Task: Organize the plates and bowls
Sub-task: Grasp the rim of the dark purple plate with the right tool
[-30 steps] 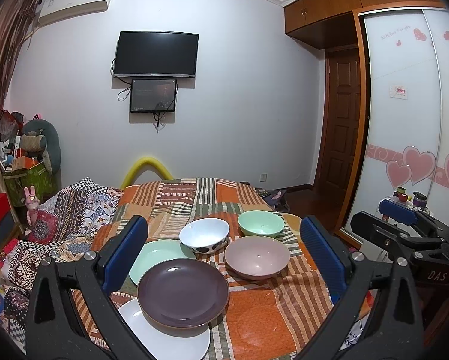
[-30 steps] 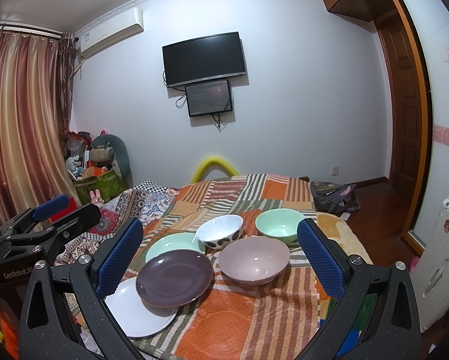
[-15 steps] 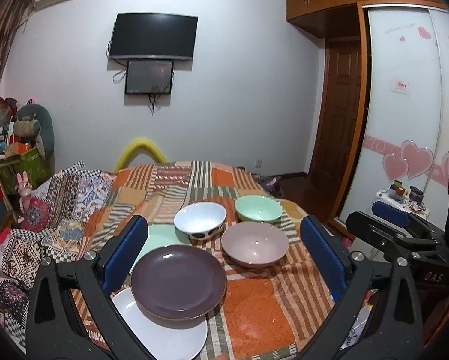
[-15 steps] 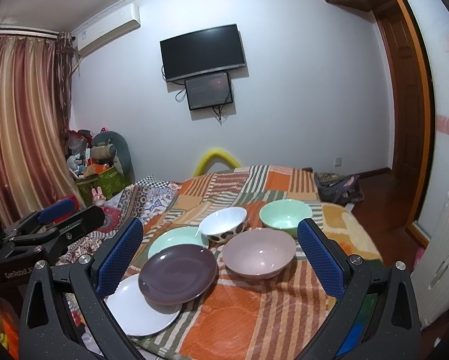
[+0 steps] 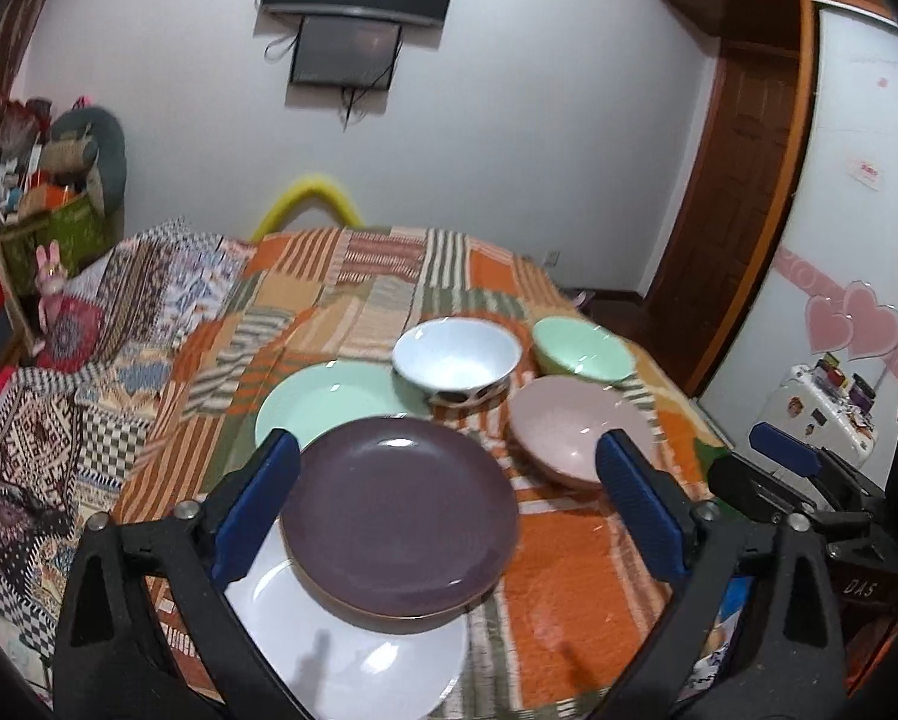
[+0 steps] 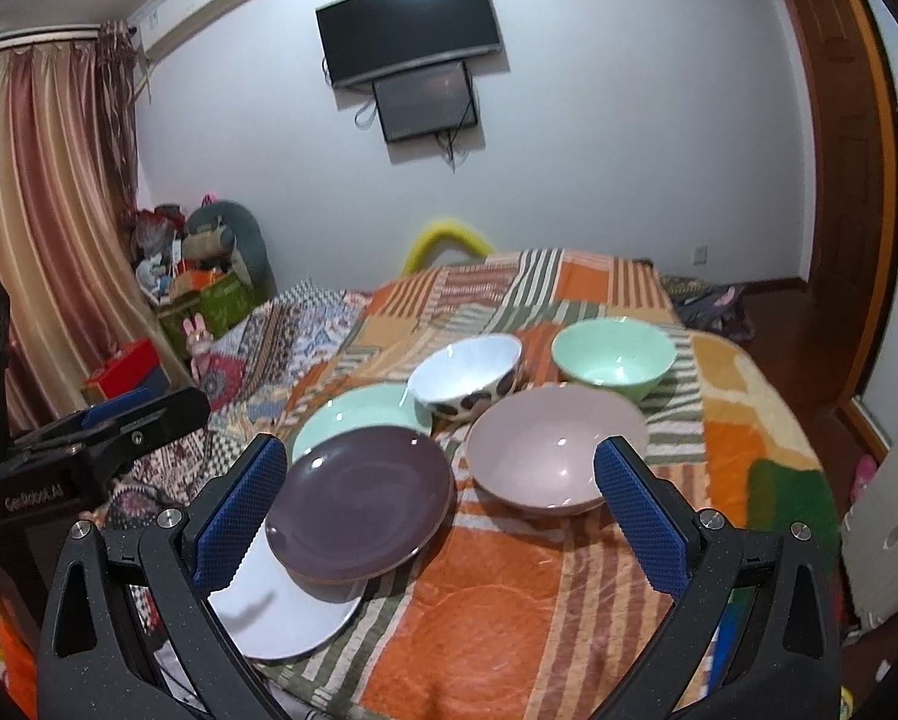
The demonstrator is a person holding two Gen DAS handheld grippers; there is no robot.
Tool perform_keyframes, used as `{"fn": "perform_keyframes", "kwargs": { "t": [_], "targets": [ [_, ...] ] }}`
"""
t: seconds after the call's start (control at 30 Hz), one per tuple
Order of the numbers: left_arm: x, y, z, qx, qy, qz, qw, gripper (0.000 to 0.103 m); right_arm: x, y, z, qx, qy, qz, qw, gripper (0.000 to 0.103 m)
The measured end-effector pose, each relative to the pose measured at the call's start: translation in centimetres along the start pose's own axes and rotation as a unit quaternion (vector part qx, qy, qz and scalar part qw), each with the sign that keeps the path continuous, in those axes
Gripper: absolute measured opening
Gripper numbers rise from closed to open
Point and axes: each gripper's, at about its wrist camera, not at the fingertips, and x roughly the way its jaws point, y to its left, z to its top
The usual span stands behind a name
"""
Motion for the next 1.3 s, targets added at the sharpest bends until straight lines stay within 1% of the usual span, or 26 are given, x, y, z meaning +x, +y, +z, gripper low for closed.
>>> {"fn": "perform_keyframes", "kwargs": {
  "t": [0.03, 0.23, 0.37, 0.4, 0.47, 0.53, 0.6, 0.67, 0.7, 0.8, 0.87, 0.93, 1.0, 1.1, 1.17, 1.3],
  "targets": [
    [0.7, 0.6, 0.0, -0.002, 0.01, 0.004, 0.9999, 0.089, 0.7, -0.1, -0.1, 0.001, 0.008, 0.004, 1.0, 0.101],
    [4.8, 4.8, -0.4, -0.024, 0.06, 0.029, 0.9975, 0.084, 4.7, -0.2, -0.9, 0.01, 0.069, 0.017, 0.997, 0.087],
    [7.4, 7.5, -0.7, -0.045, 0.089, 0.022, 0.9948, 0.084, 7.0, -0.6, -1.7, 0.014, 0.105, 0.021, 0.994, 0.077],
    [8.2, 8.1, -1.0, -0.048, 0.1, 0.019, 0.9937, 0.084, 7.6, -0.7, -1.9, 0.016, 0.114, 0.021, 0.993, 0.076],
    [9.4, 8.8, -1.4, -0.052, 0.113, 0.017, 0.9921, 0.081, 8.5, -0.9, -2.3, 0.019, 0.129, 0.021, 0.991, 0.072],
    [10.7, 9.7, -1.9, -0.056, 0.13, 0.016, 0.9898, 0.074, 9.3, -1.0, -2.9, 0.02, 0.146, 0.022, 0.989, 0.069],
    [11.9, 10.6, -2.4, -0.066, 0.143, 0.022, 0.9874, 0.072, 10.0, -1.1, -3.2, 0.021, 0.159, 0.025, 0.987, 0.064],
    [12.9, 11.3, -2.9, -0.074, 0.153, 0.025, 0.985, 0.07, 10.7, -1.1, -3.4, 0.019, 0.175, 0.029, 0.984, 0.056],
    [13.5, 11.6, -3.2, -0.077, 0.159, 0.026, 0.9839, 0.066, 11.0, -1.1, -3.6, 0.019, 0.181, 0.03, 0.983, 0.055],
    [14.5, 12.1, -3.7, -0.077, 0.169, 0.035, 0.982, 0.054, 11.8, -1.5, -3.9, 0.025, 0.192, 0.028, 0.981, 0.053],
    [15.1, 12.4, -4.0, -0.075, 0.173, 0.035, 0.9815, 0.049, 12.5, -1.6, -4.0, 0.029, 0.201, 0.029, 0.979, 0.047],
    [15.6, 12.5, -4.3, -0.07, 0.177, 0.039, 0.981, 0.043, 12.9, -1.7, -4.2, 0.032, 0.21, 0.03, 0.977, 0.043],
    [15.8, 12.6, -4.5, -0.066, 0.178, 0.039, 0.981, 0.041, 13.2, -1.8, -4.2, 0.031, 0.215, 0.03, 0.976, 0.04],
    [16.1, 12.7, -4.6, -0.063, 0.179, 0.044, 0.9809, 0.039, 13.5, -2.0, -4.3, 0.033, 0.219, 0.03, 0.975, 0.039],
    [16.3, 13.0, -4.6, -0.067, 0.182, 0.041, 0.9802, 0.037, 13.7, -1.8, -4.3, 0.033, 0.222, 0.031, 0.974, 0.033],
    [16.8, 13.5, -4.7, -0.073, 0.189, 0.034, 0.9787, 0.032, 13.9, -1.8, -4.1, 0.032, 0.221, 0.03, 0.974, 0.032]
  ]
}}
